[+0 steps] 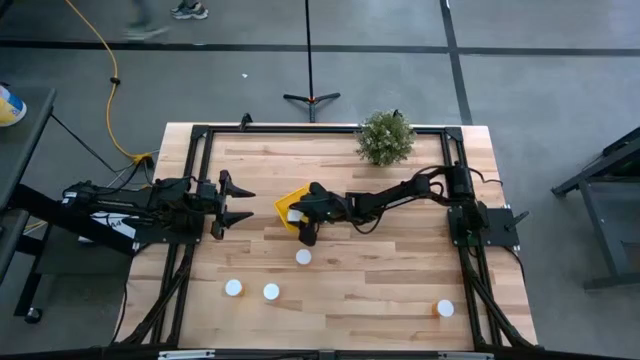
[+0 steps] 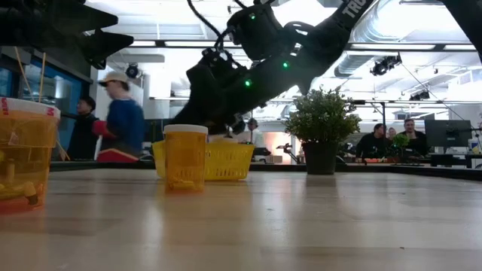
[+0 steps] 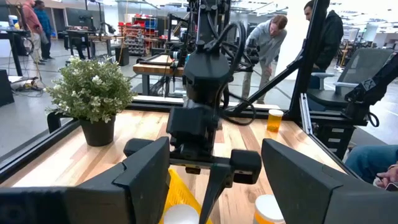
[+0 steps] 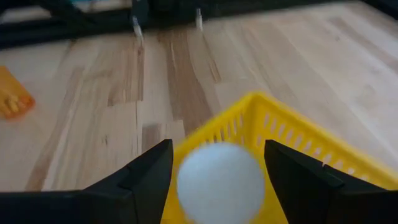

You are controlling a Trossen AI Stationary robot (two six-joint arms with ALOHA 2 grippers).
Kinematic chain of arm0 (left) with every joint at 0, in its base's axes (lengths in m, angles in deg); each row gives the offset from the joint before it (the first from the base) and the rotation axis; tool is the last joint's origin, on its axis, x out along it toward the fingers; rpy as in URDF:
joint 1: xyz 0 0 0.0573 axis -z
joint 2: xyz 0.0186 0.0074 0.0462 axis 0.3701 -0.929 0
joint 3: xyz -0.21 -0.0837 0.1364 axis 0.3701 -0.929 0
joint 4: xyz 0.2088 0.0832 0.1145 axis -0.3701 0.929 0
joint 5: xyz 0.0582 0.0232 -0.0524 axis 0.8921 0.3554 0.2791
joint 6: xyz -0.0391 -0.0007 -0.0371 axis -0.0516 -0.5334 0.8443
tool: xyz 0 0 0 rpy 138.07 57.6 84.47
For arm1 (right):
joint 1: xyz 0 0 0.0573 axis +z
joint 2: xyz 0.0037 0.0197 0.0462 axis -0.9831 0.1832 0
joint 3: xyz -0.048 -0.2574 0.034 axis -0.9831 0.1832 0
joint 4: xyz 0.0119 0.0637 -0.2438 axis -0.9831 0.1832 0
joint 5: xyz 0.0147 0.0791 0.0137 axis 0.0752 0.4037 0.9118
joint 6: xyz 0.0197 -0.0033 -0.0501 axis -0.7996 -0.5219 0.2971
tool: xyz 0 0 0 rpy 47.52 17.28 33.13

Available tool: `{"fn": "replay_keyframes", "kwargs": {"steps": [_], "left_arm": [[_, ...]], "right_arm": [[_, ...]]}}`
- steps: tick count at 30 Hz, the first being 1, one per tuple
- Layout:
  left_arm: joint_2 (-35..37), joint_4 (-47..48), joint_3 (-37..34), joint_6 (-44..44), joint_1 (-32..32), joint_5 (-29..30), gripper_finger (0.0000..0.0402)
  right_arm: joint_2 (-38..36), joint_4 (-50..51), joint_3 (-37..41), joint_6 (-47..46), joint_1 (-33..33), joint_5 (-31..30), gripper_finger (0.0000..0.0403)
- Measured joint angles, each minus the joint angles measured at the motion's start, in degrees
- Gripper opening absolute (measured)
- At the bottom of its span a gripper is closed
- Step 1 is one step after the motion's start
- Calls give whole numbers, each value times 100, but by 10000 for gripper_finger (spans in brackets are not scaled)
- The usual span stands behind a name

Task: Pick and place pill bottles into a basket
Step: Put the yellow pill bottle into the bin, then adjust the yellow pill bottles in the bin

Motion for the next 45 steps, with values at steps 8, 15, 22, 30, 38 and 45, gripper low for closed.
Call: {"fn": "replay_keyframes", "kwargs": {"steps": [8, 15, 22, 30, 38, 45], "left_arm": [[0, 2, 0, 0, 0, -16, 289], [-2, 2, 0, 0, -2, -26, 289], [-2, 8, 0, 0, -2, -28, 289], [0, 22, 0, 2, 0, -28, 289], [0, 22, 0, -3, -2, -30, 289], [0, 22, 0, -9, -1, -28, 289]], "right_arm": [[-15, 963, -739, 0, 0, -1, 241], [-22, 3034, -1829, -334, 29, -1040, 226], [-26, 5869, -2978, -1661, 345, -2149, 180], [-31, 7239, -3210, -2985, 653, -2077, 93], [-24, 7040, -2785, -3198, 560, -1980, 6], [-24, 6309, -2350, -3078, 457, -1723, 14]]}}
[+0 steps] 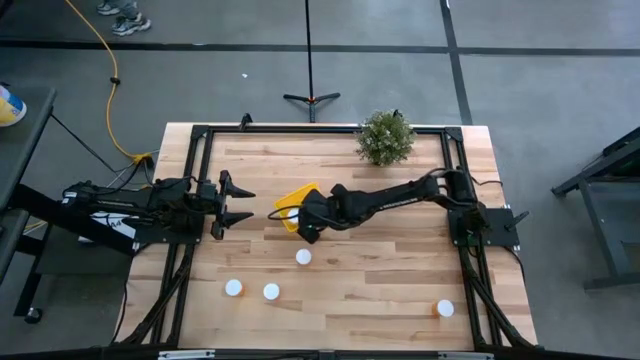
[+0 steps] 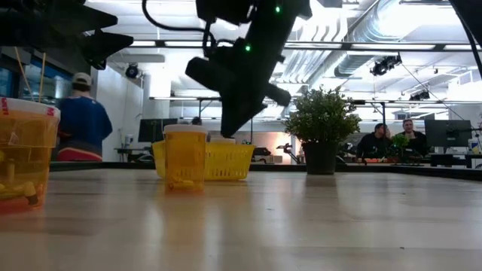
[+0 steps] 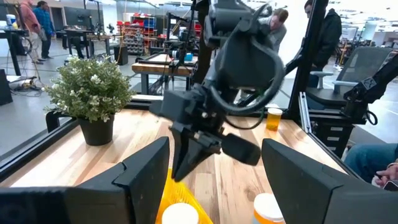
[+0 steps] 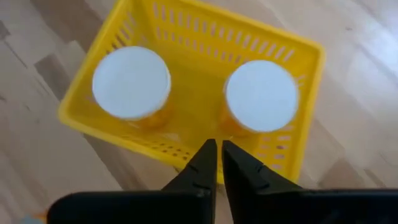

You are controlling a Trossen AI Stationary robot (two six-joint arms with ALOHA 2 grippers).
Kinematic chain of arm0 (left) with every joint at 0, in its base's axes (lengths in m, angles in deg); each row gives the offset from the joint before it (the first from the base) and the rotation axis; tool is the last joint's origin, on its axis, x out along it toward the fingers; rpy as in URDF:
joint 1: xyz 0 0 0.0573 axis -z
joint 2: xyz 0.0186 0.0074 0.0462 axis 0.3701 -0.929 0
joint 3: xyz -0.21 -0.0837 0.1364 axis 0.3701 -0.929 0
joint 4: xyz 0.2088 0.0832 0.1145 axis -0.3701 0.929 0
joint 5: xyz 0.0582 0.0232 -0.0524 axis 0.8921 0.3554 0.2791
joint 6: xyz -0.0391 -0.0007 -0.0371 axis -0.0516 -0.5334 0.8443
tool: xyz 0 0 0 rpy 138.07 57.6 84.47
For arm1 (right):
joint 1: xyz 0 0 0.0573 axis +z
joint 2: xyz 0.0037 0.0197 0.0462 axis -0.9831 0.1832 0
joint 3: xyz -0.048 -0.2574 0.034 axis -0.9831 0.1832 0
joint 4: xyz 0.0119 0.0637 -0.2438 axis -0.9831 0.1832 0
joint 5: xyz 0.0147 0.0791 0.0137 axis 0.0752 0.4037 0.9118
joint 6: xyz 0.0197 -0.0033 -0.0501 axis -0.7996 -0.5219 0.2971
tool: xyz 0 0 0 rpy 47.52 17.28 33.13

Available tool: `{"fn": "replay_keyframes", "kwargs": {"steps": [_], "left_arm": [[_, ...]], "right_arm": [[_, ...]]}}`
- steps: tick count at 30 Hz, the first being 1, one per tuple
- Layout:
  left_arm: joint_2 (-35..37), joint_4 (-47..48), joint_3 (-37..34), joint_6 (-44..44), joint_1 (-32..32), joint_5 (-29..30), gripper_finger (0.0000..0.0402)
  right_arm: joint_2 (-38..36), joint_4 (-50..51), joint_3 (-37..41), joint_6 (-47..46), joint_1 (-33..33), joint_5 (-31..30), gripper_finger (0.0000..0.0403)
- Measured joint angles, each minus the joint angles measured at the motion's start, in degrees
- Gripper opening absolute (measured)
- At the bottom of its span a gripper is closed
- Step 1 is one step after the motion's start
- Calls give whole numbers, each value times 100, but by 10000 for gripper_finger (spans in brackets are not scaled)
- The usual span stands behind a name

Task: Pick and place pill bottles into a basket
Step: Adjust the yellow pill bottles in the bin

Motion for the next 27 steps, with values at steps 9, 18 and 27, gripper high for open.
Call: {"fn": "replay_keyframes", "kwargs": {"steps": [9, 18, 27], "left_arm": [[0, -2, 0, -11, -2, 0, 289], [-1, -2, 0, -11, -1, 0, 289], [0, -2, 0, -10, 1, 0, 289]], "right_arm": [[7, -526, 379, 127, -155, 108, 4], [7, -626, 379, 283, -222, -35, 1], [7, -800, 379, 509, -377, -26, 1]]}}
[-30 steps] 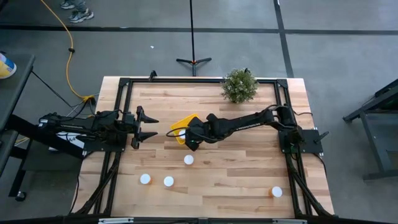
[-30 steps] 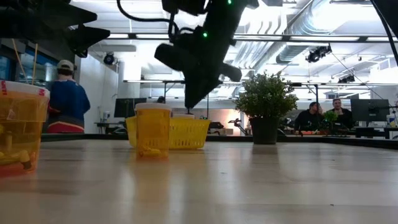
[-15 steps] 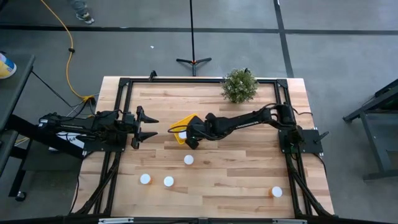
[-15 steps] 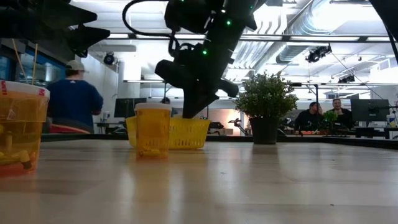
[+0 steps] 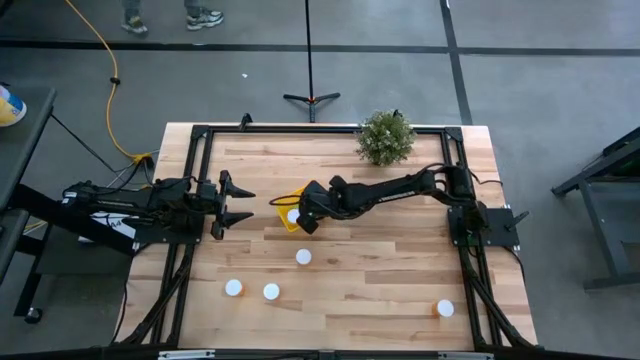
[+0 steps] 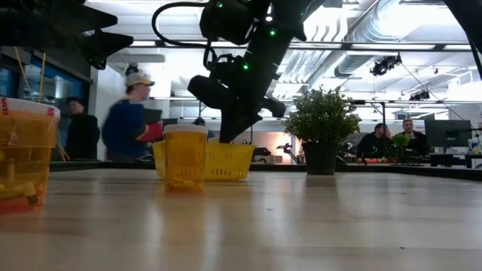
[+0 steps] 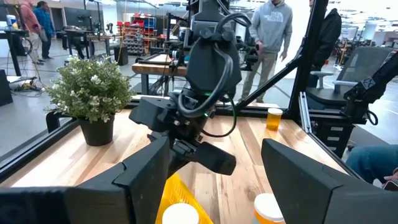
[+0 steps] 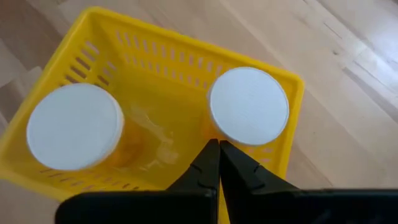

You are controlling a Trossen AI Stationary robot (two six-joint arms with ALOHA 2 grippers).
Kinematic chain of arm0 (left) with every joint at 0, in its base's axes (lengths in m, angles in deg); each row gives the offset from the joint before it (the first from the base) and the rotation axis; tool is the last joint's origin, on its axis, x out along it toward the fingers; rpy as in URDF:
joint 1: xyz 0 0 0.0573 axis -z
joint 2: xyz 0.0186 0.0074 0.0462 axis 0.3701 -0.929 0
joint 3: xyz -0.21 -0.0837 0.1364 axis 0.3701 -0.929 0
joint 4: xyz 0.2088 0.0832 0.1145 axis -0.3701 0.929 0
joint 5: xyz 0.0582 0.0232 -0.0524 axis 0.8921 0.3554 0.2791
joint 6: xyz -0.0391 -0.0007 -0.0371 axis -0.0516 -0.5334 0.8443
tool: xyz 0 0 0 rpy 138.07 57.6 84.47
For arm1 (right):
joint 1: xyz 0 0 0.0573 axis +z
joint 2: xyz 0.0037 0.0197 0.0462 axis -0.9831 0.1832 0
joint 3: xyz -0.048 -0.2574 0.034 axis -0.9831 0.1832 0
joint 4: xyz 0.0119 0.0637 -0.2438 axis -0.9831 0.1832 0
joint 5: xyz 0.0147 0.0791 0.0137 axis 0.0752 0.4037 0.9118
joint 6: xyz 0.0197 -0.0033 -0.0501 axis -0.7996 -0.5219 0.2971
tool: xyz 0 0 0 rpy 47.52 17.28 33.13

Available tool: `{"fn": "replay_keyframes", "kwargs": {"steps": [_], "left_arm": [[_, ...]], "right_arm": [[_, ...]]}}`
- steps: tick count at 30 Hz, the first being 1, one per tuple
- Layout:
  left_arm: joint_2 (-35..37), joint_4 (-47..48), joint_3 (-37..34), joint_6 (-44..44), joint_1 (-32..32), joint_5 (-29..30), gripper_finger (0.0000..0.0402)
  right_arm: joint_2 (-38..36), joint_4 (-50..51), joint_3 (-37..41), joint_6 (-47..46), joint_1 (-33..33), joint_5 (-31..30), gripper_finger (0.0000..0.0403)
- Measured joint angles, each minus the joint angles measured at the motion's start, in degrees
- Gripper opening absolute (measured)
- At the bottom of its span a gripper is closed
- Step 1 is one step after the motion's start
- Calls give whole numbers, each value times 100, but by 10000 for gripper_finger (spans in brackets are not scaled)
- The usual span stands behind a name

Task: Pick and place pill bottles into a basket
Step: Adjust the yellow pill bottles in the bin

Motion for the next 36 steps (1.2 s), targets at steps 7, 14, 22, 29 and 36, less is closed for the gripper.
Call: {"fn": "replay_keyframes", "kwargs": {"steps": [7, 14, 22, 29, 36], "left_arm": [[1, 23, 0, 11, 0, 0, 289], [0, 27, 0, 17, -2, 0, 289], [0, 28, 0, 17, -1, 0, 289], [1, 28, 0, 17, 0, 0, 289], [1, 28, 0, 17, -1, 0, 289]], "right_arm": [[0, -34, -2, 42, -6, 110, 1], [0, -27, -2, 43, -4, 466, 1], [0, 95, -4, 65, -1, 364, 2], [0, 29, -4, 167, -23, 138, 1], [0, -29, -4, 224, -30, 28, 1]]}}
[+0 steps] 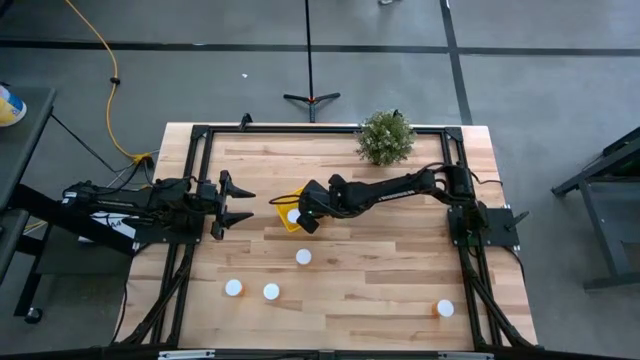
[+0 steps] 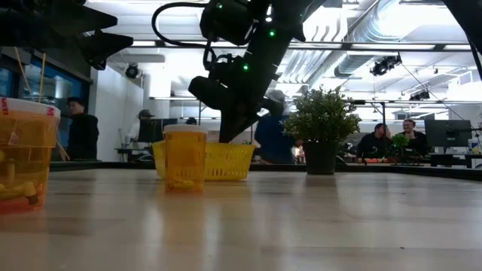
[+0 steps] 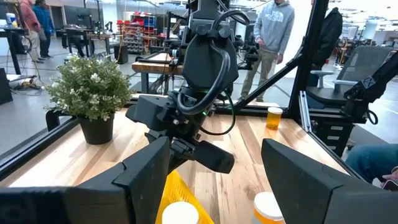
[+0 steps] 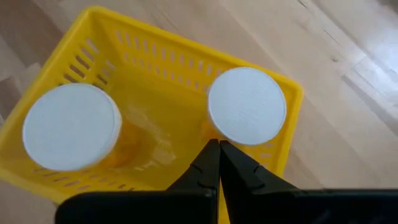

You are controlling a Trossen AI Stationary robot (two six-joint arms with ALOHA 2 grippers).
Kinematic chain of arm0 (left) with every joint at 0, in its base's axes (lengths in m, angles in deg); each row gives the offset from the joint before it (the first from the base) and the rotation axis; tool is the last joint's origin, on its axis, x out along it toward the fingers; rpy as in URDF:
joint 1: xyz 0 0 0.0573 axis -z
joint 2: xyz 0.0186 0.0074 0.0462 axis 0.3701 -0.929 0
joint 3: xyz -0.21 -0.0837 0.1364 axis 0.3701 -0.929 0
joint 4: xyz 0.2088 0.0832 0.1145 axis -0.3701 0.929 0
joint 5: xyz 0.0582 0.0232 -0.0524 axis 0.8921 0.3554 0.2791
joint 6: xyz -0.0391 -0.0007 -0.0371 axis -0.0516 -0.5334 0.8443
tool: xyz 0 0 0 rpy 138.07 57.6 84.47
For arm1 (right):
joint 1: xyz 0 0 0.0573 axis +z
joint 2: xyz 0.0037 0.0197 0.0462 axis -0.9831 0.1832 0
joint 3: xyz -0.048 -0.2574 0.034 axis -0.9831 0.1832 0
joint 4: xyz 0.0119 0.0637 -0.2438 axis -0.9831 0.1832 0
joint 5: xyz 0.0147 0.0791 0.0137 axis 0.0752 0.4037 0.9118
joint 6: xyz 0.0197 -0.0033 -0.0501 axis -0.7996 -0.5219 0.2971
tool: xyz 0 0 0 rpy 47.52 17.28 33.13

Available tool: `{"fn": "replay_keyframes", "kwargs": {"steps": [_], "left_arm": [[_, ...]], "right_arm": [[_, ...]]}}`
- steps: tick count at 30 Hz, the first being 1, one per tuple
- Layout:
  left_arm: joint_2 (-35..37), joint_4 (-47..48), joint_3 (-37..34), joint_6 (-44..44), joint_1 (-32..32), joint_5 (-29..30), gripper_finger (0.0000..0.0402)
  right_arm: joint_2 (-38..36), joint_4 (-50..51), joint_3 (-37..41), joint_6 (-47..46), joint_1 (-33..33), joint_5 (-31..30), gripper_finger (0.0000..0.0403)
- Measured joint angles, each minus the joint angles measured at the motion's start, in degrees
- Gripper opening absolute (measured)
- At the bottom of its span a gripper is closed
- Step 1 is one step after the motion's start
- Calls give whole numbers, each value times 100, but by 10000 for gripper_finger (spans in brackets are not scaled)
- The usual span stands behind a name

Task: Pick and place pill bottles into a basket
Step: Adjust the yellow pill bottles in the bin

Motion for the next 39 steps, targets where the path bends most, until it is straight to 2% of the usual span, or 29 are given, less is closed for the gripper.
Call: {"fn": "replay_keyframes", "kwargs": {"steps": [8, 17, 25, 39], "left_arm": [[-2, 65, 0, 0, 1, 0, 289], [0, 78, 0, 2, -1, 0, 289], [0, 76, 0, 2, 1, 0, 289], [-1, 74, 0, 2, 1, 2, 289]], "right_arm": [[0, -4, 0, 68, 42, 580, 1], [0, -275, -2, 217, 200, 769, 1], [0, -338, -19, 180, 223, 1261, 1], [2, -240, -433, 467, 450, 1288, 0]]}}
